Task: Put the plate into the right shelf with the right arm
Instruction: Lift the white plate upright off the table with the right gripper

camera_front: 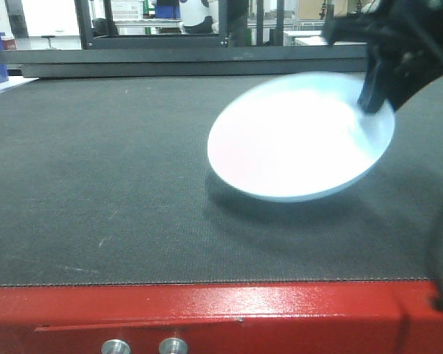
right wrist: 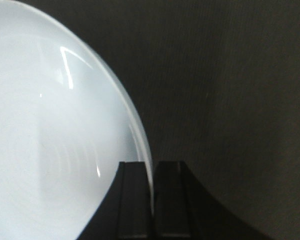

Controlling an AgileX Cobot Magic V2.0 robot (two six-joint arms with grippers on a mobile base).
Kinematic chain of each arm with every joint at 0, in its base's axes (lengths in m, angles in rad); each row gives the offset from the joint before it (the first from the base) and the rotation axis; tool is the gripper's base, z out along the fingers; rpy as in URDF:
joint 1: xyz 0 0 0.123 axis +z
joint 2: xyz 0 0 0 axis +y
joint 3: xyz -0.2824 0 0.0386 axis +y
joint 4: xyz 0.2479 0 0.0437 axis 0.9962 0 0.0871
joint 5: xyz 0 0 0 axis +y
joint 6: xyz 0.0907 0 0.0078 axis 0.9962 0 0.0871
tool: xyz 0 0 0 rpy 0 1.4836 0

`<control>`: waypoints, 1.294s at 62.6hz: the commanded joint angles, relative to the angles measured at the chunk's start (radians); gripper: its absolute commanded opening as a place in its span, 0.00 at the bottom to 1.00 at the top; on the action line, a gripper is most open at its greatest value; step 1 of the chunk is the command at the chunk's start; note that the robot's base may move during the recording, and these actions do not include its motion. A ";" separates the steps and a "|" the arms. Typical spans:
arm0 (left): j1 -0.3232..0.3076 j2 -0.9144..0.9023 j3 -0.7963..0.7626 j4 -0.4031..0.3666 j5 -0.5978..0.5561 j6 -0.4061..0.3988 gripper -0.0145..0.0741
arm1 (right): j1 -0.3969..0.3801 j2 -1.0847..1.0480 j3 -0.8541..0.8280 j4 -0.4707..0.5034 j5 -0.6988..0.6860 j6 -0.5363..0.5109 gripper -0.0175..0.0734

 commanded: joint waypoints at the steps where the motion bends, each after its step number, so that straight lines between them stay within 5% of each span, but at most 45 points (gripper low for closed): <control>1: -0.002 -0.010 0.010 -0.008 -0.090 -0.007 0.02 | -0.026 -0.157 0.071 -0.001 -0.207 -0.039 0.25; 25: -0.002 -0.010 0.010 -0.008 -0.090 -0.007 0.02 | -0.210 -0.661 0.532 0.067 -0.721 -0.165 0.25; 56: -0.002 -0.010 0.010 -0.008 -0.090 -0.007 0.02 | -0.231 -1.214 0.761 0.026 -0.680 -0.165 0.25; 81: -0.002 -0.010 0.010 -0.008 -0.090 -0.007 0.02 | -0.231 -1.258 0.761 0.026 -0.680 -0.165 0.25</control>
